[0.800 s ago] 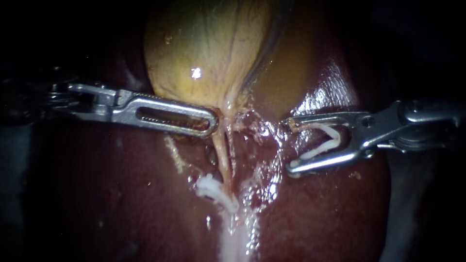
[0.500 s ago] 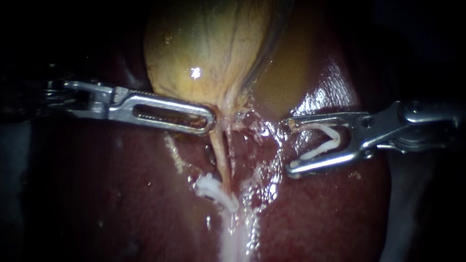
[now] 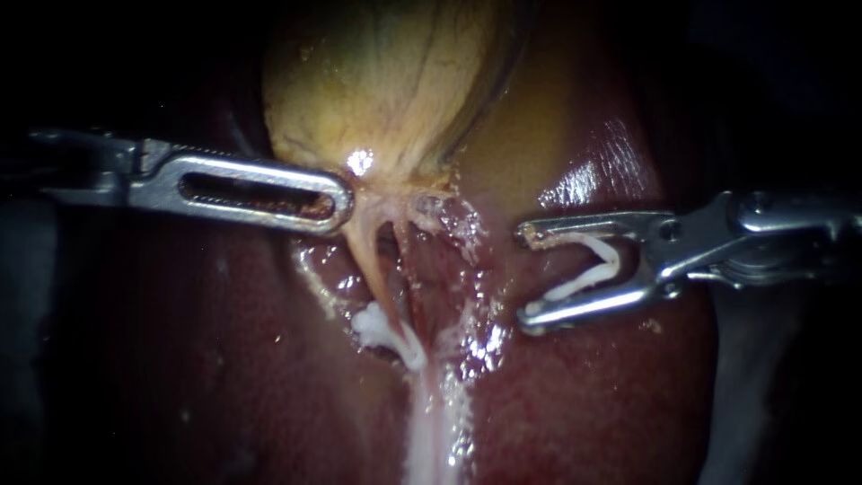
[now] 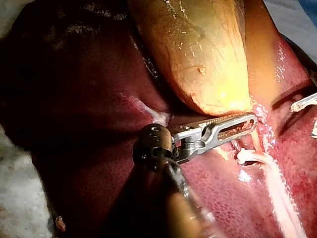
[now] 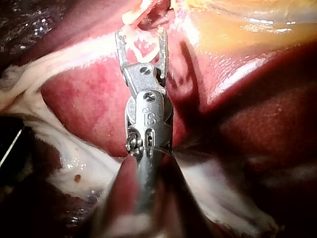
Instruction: Clipping third clip left tube
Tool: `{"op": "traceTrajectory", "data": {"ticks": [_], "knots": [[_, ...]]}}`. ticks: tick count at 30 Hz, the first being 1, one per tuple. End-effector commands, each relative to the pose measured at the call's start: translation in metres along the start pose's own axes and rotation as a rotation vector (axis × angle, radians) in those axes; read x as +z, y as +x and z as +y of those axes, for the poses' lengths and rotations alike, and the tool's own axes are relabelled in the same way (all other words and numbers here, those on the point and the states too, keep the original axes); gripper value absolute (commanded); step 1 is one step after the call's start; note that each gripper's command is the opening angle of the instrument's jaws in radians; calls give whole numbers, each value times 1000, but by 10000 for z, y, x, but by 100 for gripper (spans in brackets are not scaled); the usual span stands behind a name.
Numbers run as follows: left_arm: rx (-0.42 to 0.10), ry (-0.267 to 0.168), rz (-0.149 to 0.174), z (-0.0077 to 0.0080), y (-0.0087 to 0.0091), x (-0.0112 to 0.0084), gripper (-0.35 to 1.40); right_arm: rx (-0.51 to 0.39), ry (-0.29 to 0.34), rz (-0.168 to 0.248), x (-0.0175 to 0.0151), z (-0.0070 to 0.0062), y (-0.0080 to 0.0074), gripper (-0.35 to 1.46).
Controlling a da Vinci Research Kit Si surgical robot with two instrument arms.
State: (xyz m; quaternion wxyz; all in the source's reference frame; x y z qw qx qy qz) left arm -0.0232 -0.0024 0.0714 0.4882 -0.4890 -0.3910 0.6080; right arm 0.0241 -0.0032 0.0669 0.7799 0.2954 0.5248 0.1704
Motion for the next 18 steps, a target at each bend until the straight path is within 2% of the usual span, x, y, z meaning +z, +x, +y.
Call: {"op": "traceTrajectory", "data": {"ticks": [1, 18], "knots": [[1, 0, 0, -1, 0, 0, -35, 8, -4, 1, 5, 0, 1, 49], [3, 3, 2, -2, -2, 5, -35, 40, -3, 8, 89, 6, -4, 49]]}}
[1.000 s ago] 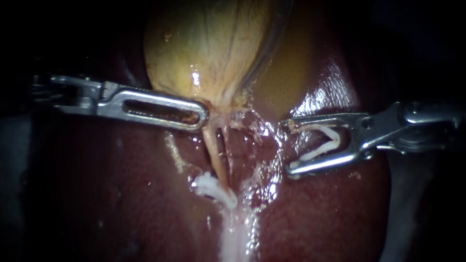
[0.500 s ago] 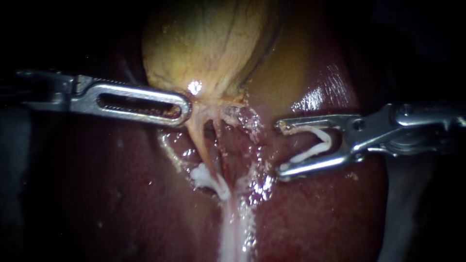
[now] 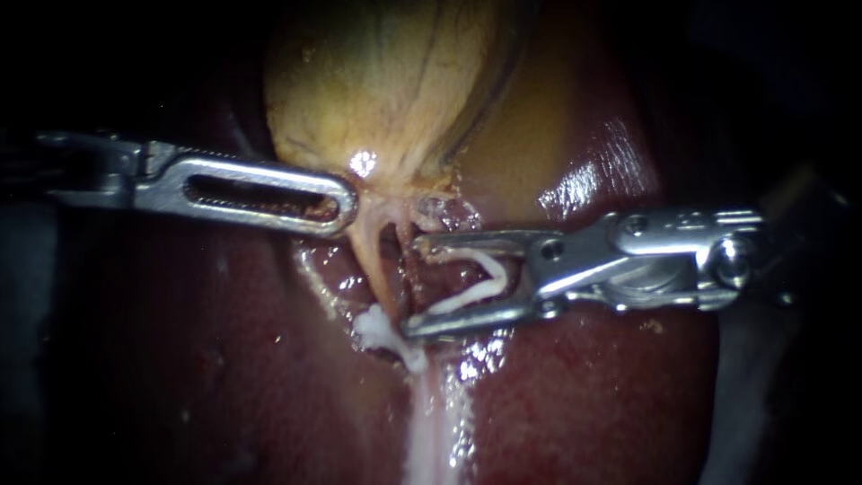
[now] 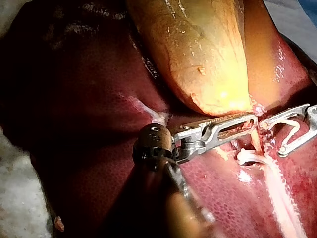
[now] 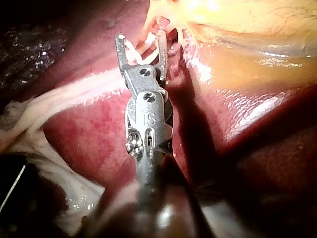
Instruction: Clipping third clip left tube
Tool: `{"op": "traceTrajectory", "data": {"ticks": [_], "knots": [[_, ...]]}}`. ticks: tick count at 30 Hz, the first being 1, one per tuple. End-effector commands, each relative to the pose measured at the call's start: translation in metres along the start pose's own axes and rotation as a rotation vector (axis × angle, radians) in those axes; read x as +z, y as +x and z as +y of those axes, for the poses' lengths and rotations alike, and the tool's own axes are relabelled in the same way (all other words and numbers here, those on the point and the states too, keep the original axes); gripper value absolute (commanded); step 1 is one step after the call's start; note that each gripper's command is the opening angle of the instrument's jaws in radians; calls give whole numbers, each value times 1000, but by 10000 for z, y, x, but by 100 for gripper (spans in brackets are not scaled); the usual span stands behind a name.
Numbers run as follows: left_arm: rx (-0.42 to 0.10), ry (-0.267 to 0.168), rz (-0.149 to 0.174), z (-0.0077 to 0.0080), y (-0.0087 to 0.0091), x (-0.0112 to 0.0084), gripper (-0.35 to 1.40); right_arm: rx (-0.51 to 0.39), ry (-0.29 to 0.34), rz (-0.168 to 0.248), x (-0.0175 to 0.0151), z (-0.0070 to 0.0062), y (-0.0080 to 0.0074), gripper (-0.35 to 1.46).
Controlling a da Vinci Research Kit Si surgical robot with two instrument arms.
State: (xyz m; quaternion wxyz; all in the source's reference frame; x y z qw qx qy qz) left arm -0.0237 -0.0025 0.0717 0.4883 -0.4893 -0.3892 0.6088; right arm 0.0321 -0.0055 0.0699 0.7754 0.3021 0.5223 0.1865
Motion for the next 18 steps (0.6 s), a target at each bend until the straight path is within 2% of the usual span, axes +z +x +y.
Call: {"op": "traceTrajectory", "data": {"ticks": [1, 15, 18], "knots": [[0, 1, 1, 0, 0, 0, -35, 5, 1, 0, 3, 1, -1, 49], [-1, 4, 3, 3, 0, 5, -35, 46, 5, 1, 43, 16, -11, 49], [0, 2, 2, 2, -1, 7, -35, 82, 19, 25, 50, 19, -8, 49]]}}
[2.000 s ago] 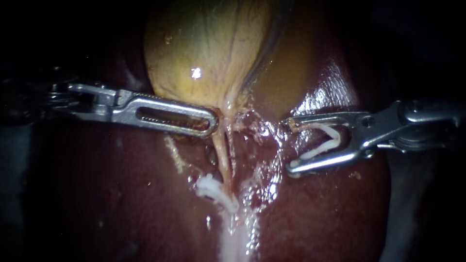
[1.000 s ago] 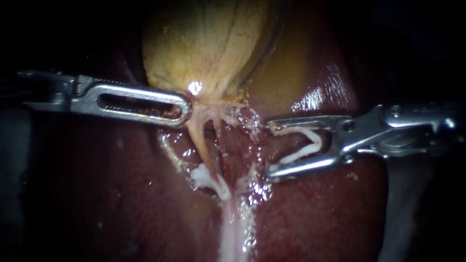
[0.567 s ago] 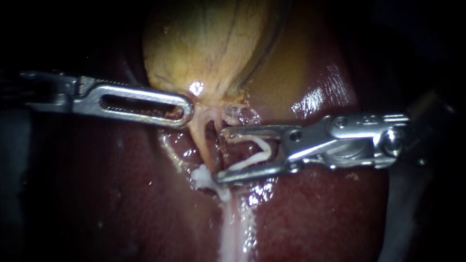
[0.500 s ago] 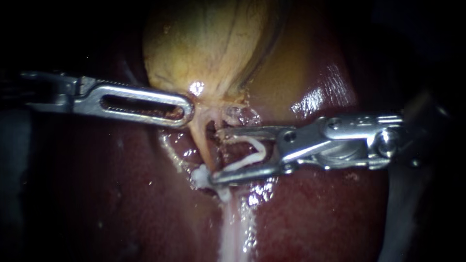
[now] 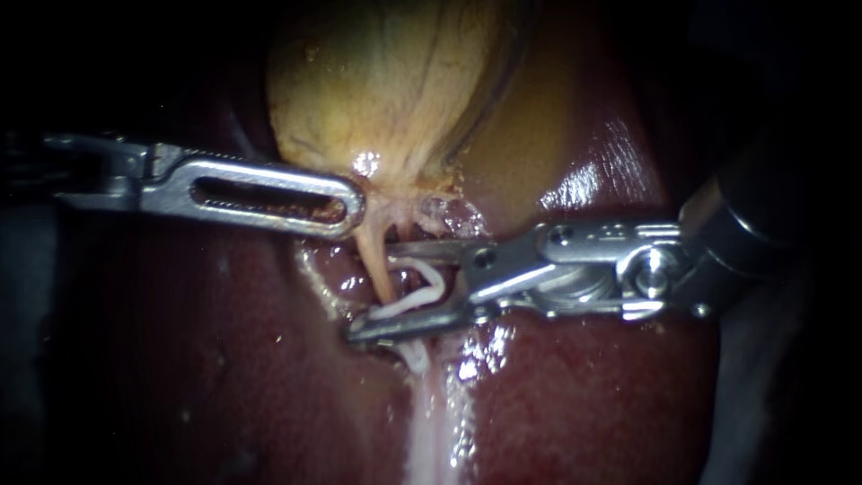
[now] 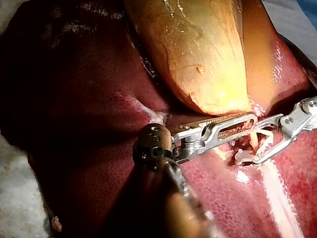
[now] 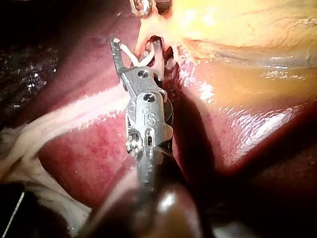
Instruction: Clipping third clip left tube
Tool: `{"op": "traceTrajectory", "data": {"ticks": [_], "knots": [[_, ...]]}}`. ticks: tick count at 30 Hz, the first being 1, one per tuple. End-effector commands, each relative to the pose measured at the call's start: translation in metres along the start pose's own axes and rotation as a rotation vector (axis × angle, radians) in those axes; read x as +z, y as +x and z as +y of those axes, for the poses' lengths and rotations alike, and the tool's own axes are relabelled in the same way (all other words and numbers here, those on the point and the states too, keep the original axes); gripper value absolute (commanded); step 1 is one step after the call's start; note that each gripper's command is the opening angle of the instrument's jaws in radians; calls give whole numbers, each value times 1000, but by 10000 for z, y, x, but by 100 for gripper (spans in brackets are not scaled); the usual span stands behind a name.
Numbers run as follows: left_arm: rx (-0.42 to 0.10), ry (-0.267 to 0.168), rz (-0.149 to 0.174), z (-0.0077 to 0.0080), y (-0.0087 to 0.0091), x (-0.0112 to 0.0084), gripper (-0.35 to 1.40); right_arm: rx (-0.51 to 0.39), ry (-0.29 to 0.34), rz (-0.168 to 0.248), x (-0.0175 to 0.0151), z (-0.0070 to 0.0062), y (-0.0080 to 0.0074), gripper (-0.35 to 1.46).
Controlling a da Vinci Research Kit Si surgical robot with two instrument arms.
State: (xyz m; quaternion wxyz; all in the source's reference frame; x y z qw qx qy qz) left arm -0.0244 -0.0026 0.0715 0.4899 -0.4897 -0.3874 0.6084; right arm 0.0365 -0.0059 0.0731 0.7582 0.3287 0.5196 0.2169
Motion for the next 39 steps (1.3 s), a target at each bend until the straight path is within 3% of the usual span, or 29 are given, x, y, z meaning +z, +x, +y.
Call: {"op": "traceTrajectory", "data": {"ticks": [1, 11, 18, 23, 31, 34, 39], "knots": [[0, 0, -1, -1, -1, 1, -35, 11, 8, 17, 2, 1, 1, 49], [2, 0, -1, -7, -1, 4, -35, 118, 79, 120, 18, 6, 10, 48], [2, 0, -1, -8, -1, 5, -35, 168, 102, 134, 20, 8, 11, 43], [2, 0, -1, -8, -1, 5, -35, 193, 122, 141, 19, 10, 10, 28], [3, 0, -1, -9, -1, 5, -35, 234, 118, 159, 14, 16, 6, -35], [3, 0, -1, -10, -1, 5, -35, 299, 123, 162, 12, 17, 5, -35], [3, 0, -1, -10, -1, 5, -35, 315, 114, 130, 13, 17, 0, -35]]}}
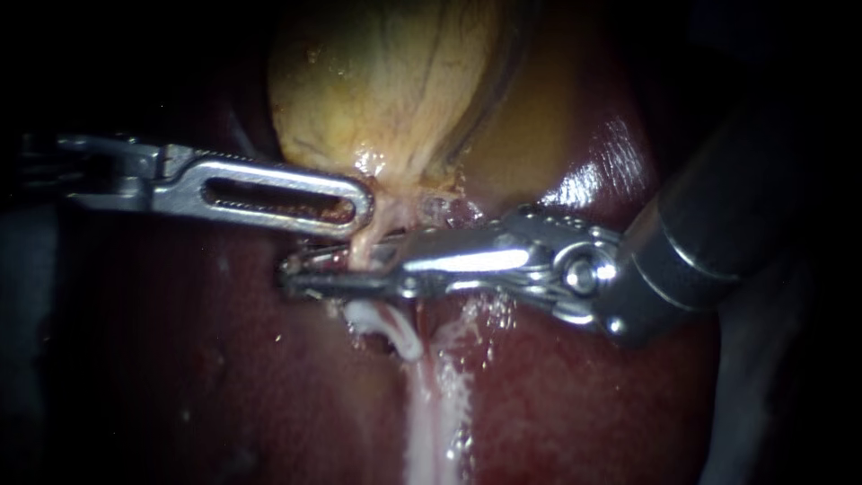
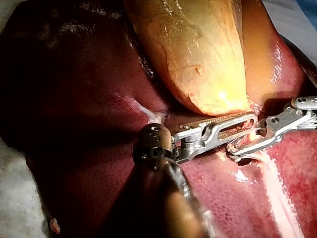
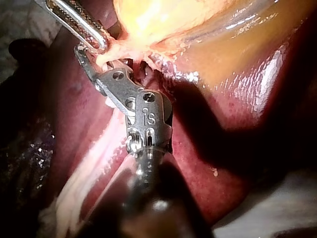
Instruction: Clipping third clip left tube
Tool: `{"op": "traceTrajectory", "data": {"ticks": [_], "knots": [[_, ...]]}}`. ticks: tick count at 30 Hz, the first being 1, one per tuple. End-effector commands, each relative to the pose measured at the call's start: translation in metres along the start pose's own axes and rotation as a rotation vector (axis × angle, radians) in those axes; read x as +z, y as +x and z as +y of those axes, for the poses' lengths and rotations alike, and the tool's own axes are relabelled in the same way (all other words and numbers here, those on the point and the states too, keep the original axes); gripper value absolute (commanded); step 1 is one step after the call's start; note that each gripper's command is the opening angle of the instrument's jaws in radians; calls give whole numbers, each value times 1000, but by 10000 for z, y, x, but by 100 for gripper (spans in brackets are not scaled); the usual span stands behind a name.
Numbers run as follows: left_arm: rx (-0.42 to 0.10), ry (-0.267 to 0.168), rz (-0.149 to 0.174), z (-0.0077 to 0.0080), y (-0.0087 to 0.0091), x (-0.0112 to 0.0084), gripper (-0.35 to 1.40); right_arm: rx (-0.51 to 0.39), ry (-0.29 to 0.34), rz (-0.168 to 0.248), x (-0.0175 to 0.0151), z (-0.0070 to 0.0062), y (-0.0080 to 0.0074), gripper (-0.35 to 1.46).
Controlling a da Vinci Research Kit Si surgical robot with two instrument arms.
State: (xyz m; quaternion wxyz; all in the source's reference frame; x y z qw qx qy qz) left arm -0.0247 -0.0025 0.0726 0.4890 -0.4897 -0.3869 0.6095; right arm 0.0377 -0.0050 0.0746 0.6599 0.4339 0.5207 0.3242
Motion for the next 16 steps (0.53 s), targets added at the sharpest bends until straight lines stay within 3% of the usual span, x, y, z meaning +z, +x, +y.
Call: {"op": "traceTrajectory", "data": {"ticks": [1, 8, 16], "knots": [[0, -1, 0, 0, 0, 0, -35, -2, -5, -4, 0, 1, -3, -35], [0, 0, 0, 0, 0, 0, -35, 4, -3, -25, 5, 6, -13, -35], [0, 0, 0, -1, 0, 1, -35, 3, -2, -25, 5, 7, -14, -35]]}}
